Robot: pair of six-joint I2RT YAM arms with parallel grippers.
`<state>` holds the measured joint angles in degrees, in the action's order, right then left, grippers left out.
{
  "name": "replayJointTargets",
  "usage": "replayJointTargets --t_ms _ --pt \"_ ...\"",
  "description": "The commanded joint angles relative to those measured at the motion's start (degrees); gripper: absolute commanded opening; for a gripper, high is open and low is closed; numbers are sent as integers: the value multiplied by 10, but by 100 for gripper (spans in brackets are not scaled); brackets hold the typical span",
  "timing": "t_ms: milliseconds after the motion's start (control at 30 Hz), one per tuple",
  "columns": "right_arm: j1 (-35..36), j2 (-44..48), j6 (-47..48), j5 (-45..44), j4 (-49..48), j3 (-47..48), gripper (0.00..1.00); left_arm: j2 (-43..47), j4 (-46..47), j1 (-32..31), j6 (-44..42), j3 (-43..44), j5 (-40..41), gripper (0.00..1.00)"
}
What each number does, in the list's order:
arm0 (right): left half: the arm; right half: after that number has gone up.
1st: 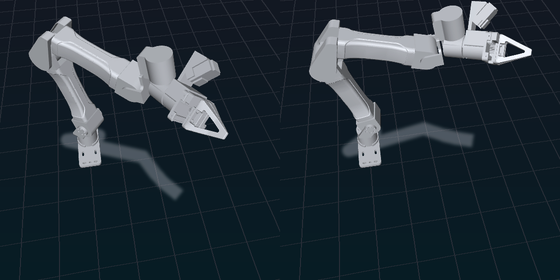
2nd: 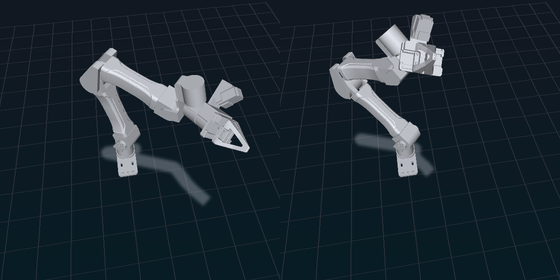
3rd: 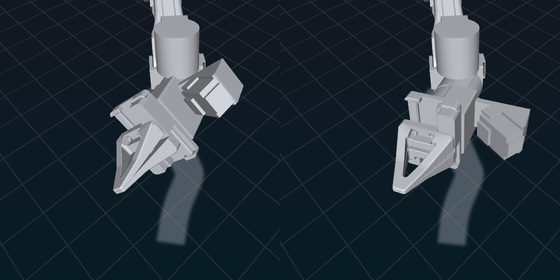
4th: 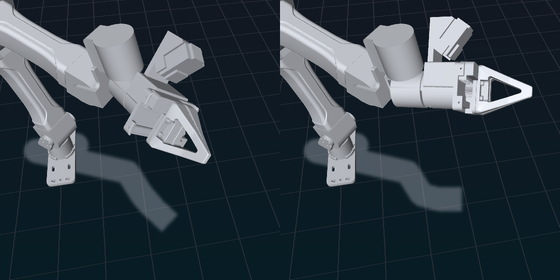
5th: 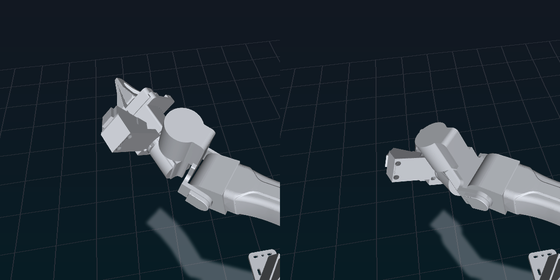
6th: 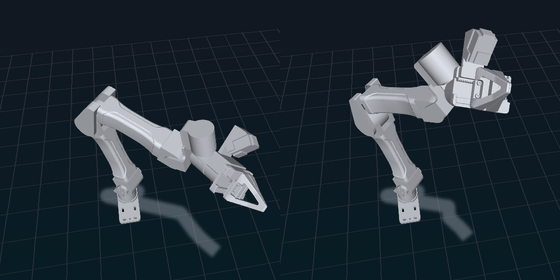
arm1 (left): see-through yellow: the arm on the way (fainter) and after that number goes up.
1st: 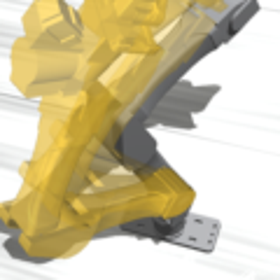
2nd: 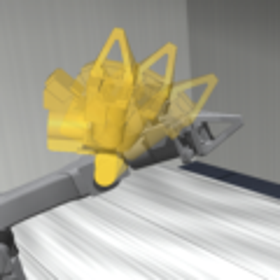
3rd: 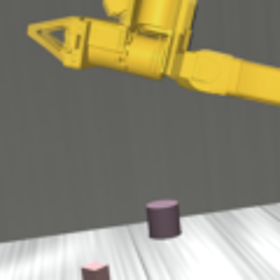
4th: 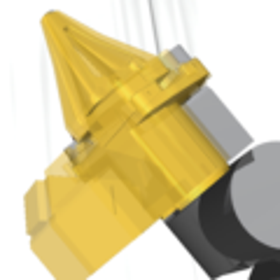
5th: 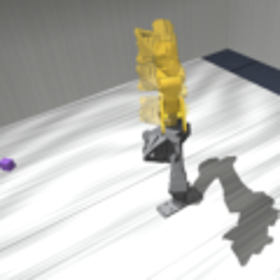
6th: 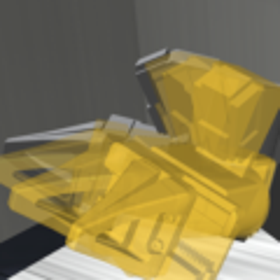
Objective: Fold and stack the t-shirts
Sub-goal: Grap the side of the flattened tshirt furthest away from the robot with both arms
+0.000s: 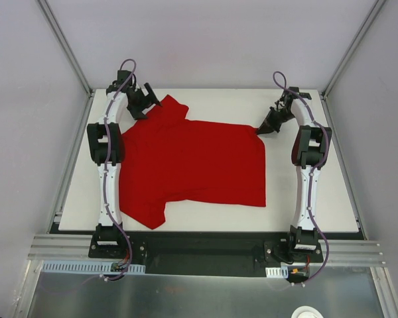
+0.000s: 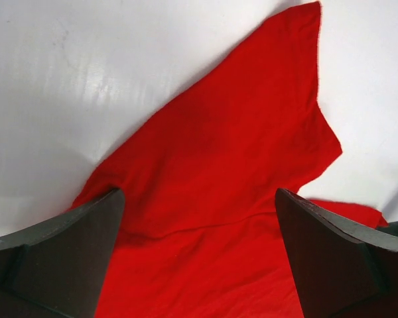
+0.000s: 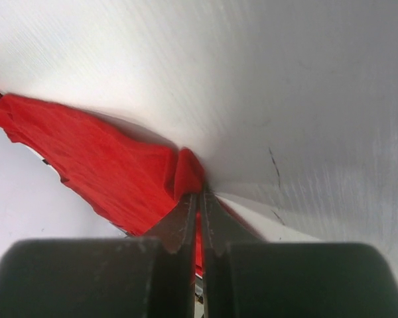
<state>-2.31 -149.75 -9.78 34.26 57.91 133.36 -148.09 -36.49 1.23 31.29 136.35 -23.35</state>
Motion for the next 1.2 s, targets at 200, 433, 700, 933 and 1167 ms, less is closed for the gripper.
replayJointTargets --t_ms 200,433,700,933,1167 --pt "-2 63 46 -21 38 -16 1 21 21 9 6 25 41 99" --pt "-1 71 62 -26 54 -20 1 13 58 19 36 51 1 99" --pt "-2 73 71 -32 63 -19 1 -15 92 26 81 62 8 99" --pt "-2 79 77 -37 72 -19 1 -62 99 27 127 77 -32 99" --pt "-1 89 79 -39 77 -21 1 -79 125 28 149 79 -59 99"
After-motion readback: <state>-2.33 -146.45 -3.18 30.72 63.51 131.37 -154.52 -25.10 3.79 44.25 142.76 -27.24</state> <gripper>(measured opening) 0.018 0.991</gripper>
